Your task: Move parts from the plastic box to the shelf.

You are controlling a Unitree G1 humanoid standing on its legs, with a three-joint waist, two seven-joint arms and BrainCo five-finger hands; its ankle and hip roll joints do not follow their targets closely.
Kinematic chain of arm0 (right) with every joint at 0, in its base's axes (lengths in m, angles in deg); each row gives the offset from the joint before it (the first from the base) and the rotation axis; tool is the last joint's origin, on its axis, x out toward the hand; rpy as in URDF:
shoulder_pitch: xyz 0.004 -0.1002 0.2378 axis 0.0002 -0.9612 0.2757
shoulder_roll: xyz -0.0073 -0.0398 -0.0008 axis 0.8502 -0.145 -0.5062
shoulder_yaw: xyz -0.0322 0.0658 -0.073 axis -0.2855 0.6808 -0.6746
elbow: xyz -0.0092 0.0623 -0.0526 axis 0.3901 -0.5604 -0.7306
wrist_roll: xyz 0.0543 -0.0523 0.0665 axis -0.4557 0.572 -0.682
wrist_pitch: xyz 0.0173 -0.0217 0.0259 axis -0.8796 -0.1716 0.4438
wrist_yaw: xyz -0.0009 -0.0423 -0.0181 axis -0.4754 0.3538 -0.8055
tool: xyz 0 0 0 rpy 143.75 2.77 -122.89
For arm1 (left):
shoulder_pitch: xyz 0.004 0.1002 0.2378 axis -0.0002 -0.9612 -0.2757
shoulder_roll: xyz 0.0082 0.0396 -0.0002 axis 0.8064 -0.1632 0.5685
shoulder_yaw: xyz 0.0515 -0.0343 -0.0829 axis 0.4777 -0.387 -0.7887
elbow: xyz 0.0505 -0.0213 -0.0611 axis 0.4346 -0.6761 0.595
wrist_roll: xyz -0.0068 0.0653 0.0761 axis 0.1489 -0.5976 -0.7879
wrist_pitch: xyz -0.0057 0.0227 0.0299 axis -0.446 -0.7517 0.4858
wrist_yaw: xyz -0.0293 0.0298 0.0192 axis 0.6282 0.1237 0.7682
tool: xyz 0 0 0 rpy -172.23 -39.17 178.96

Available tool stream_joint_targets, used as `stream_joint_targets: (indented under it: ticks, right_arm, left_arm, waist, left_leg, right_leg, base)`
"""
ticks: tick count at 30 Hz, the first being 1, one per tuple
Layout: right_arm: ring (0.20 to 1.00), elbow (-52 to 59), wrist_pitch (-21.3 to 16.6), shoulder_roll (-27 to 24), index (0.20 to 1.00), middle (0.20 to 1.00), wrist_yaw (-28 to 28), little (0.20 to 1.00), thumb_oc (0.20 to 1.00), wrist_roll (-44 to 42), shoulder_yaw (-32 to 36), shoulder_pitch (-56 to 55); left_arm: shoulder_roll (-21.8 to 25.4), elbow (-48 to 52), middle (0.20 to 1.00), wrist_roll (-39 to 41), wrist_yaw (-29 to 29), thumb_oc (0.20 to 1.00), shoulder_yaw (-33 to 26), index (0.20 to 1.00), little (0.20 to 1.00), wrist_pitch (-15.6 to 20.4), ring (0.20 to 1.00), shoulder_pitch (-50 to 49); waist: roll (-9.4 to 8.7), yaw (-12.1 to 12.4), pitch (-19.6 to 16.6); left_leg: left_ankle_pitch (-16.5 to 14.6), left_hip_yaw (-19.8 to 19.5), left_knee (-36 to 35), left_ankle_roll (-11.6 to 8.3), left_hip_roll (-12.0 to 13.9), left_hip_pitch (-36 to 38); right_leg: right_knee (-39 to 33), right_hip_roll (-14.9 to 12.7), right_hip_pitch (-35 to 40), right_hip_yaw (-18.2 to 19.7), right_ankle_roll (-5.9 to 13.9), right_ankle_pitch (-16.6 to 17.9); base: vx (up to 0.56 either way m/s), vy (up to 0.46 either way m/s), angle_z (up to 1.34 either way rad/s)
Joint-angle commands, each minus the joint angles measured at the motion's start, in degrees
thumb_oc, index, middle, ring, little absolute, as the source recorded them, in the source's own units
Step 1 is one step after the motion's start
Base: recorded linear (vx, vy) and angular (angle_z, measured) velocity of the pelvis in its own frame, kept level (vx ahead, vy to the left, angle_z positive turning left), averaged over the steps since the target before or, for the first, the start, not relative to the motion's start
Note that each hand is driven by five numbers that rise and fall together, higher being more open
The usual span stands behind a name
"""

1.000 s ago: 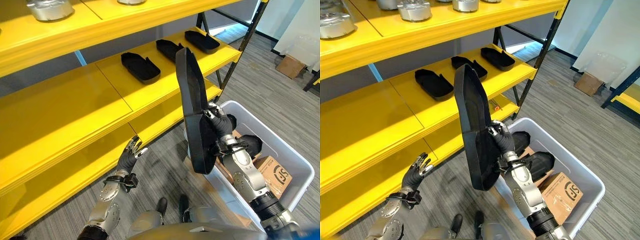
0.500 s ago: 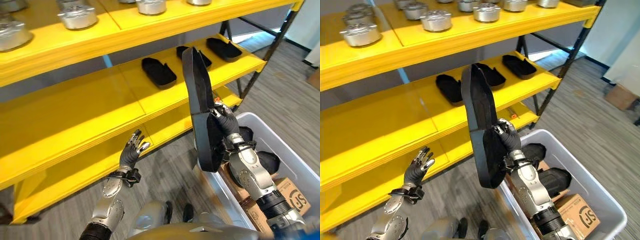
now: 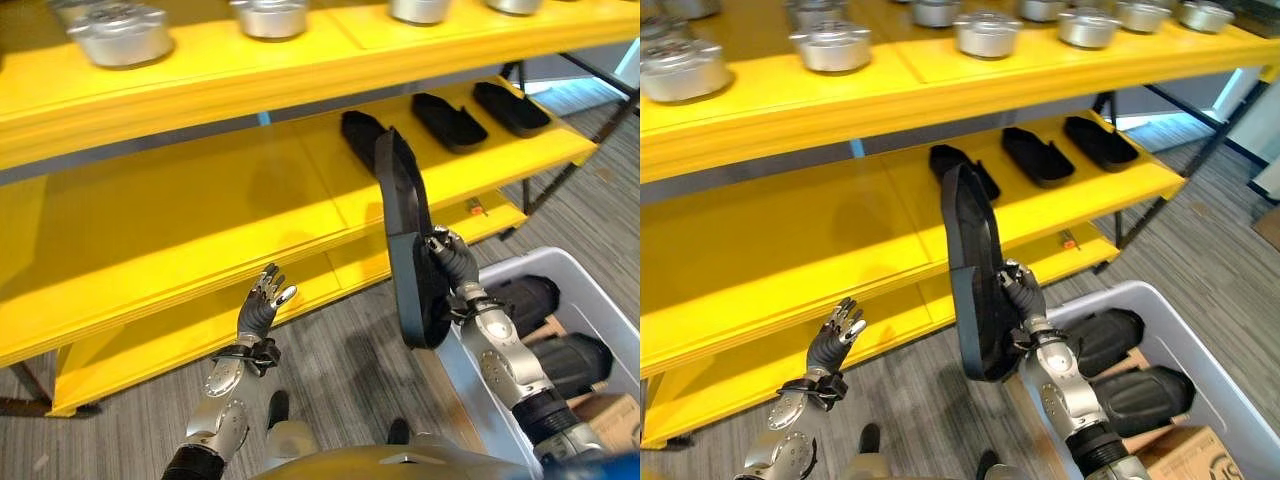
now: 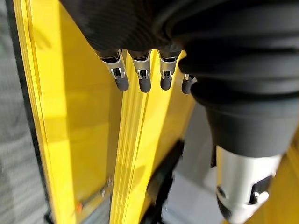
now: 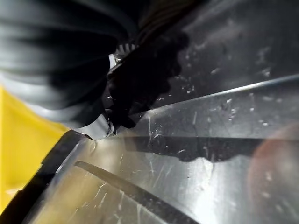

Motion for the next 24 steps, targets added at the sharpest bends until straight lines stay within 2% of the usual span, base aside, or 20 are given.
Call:
stream_joint_targets:
  ticks: [1, 2, 3, 9, 10, 12, 18, 19, 24]
  right_arm:
    - [0.2, 3.7, -2.5, 0.3, 0.2, 0.2, 1.3, 0.2, 0.2, 1.5, 0.8, 2.4]
    - [0.2, 3.7, -2.5, 0.3, 0.2, 0.2, 1.3, 0.2, 0.2, 1.5, 0.8, 2.4]
    - [0.2, 3.1, -2.0, 0.7, 0.2, 0.2, 1.4, 0.2, 0.2, 2.0, 0.2, 3.1]
    - [0.2, 0.9, -1.3, 2.4, 0.2, 0.2, 0.3, 0.2, 0.2, 3.9, -3.4, 9.8]
    - [0.2, 0.2, -1.2, 2.8, 0.2, 0.2, 0.0, 0.2, 0.2, 4.5, -4.4, 12.4]
    - [0.2, -0.1, -1.2, 3.0, 0.2, 0.2, -0.5, 0.2, 0.2, 4.7, -4.5, 13.6]
    - [0.2, -3.3, -1.2, 3.7, 0.2, 0.2, -3.0, 0.2, 0.2, 6.1, -5.1, 21.0]
    - [0.2, -5.6, -1.3, 3.7, 0.2, 0.2, -4.5, 0.2, 0.2, 6.3, -4.9, 24.8]
    - [0.2, -13.2, -1.7, 2.4, 0.2, 0.2, -8.2, 0.2, 0.2, 6.3, -3.0, 36.2]
  left_arm:
    - [1.9, 4.2, 1.0, 0.7, 0.9, 1.0, -0.6, 1.0, 1.0, 2.2, 1.0, -0.5]
    - [1.9, 4.2, 1.0, 0.7, 0.9, 1.0, -0.6, 1.0, 1.0, 2.2, 1.0, -0.5]
    - [2.9, 4.9, 1.0, 0.7, 0.9, 1.0, -0.2, 1.0, 1.0, 2.1, 1.0, -0.4]
    - [5.3, 6.1, 1.0, 0.9, 0.0, 1.0, 0.5, 1.0, 1.0, 2.1, 1.0, 0.7]
    - [5.9, 6.5, 1.0, 1.0, -0.2, 1.0, 0.7, 1.0, 1.0, 2.0, 1.0, 1.0]
    - [6.2, 6.7, 1.0, 1.2, -0.3, 1.0, 0.8, 1.0, 1.0, 2.0, 1.0, 1.1]
    - [8.2, 8.1, 1.0, 1.7, -0.6, 1.0, 1.4, 1.0, 1.0, 1.8, 1.0, 1.5]
    - [9.1, 8.3, 1.0, 1.7, -0.4, 1.0, 1.9, 1.0, 1.0, 1.8, 1.0, 1.7]
    - [10.8, 9.5, 1.0, 2.8, -0.4, 1.0, 3.4, 1.0, 1.0, 1.9, 1.0, 2.5]
  waist:
    - [-0.76, 1.2, -1.2]
    - [-0.76, 1.2, -1.2]
    - [-1.43, 2.2, -1.2]
    - [-3.41, 6.1, -1.0]
    - [-3.9, 7.7, -0.4]
    - [-4.1, 8.1, -0.3]
    - [-4.83, 11.8, 1.4]
    - [-4.91, 12.9, 1.9]
    - [-4.72, 14.8, 3.6]
  left_leg:
    - [-1.8, 1.1, 7.0, 1.14, 1.0, -5.0]
    - [-1.8, 1.1, 7.0, 1.15, 0.9, -5.0]
    - [-3.4, 1.0, 9.0, 1.89, -0.9, -6.3]
    - [-5.3, -0.8, 12.3, 2.82, -4.6, -10.8]
    - [-5.7, -1.8, 13.4, 2.94, -5.7, -12.2]
    - [-5.6, -2.3, 13.5, 3.01, -6.1, -13.1]
    - [-5.7, -4.7, 15.2, 2.89, -7.9, -16.4]
    - [-5.8, -5.4, 15.5, 2.98, -8.4, -17.0]
    - [-5.8, -6.4, 16.7, 3.21, -9.2, -19.0]
  right_leg:
    - [3.8, -2.5, 1.7, -1.3, 1.35, -4.1]
    - [3.8, -2.5, 1.7, -1.3, 1.35, -4.1]
    - [3.7, -4.0, 2.2, -2.0, 2.17, -3.9]
    - [3.3, -6.6, 2.0, -5.0, 3.68, -2.9]
    - [3.4, -6.9, 2.2, -6.1, 3.85, -3.0]
    - [3.2, -7.1, 2.0, -6.8, 3.92, -2.8]
    - [3.5, -7.5, 2.1, -10.1, 3.93, -2.9]
    - [3.6, -7.4, 2.0, -10.9, 3.94, -3.0]
    - [5.1, -7.5, 0.7, -11.9, 3.61, -3.5]
  base:
    - [0.04, 0.078, 0.23]
    - [0.11, 0.217, 0.34]
    - [0.11, 0.202, 0.32]
    - [0.06, 0.146, 0.29]
    - [0.04, 0.093, 0.33]
    - [0.01, 0.043, 0.26]
    - [0.0, 0.013, 0.42]
    - [0.0, 0.018, 0.28]
    - [-0.03, 0.009, 0.18]
